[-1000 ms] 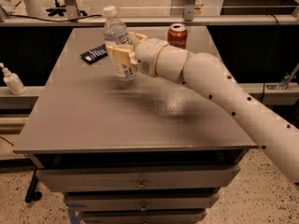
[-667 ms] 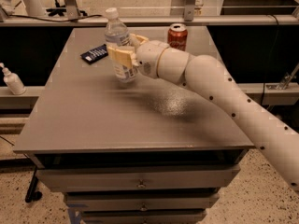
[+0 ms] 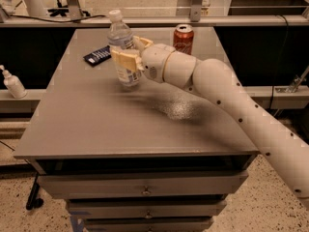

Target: Place blue plastic bottle upright

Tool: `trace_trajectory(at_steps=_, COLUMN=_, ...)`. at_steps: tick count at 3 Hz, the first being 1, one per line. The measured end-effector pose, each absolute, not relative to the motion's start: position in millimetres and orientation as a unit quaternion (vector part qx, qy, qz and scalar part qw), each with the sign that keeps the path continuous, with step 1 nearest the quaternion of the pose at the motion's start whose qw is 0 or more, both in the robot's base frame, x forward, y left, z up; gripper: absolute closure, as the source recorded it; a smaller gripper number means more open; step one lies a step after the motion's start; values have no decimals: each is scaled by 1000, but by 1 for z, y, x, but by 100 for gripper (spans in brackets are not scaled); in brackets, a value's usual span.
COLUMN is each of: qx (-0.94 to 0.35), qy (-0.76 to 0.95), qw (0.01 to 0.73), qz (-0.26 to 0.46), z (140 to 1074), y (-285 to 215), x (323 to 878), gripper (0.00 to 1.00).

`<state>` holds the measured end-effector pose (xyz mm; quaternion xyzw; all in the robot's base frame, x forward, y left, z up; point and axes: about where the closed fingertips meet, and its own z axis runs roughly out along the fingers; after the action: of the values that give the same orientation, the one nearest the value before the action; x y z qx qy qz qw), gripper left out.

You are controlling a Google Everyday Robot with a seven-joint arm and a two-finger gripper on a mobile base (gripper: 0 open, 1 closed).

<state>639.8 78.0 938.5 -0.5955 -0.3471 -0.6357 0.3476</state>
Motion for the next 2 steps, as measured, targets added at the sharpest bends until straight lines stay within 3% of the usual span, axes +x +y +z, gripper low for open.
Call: trace_trajectory(at_steps=2, qx=-582, qy=-347, qw=358, qz=-642, z=936, y=75, x=635, gripper=100)
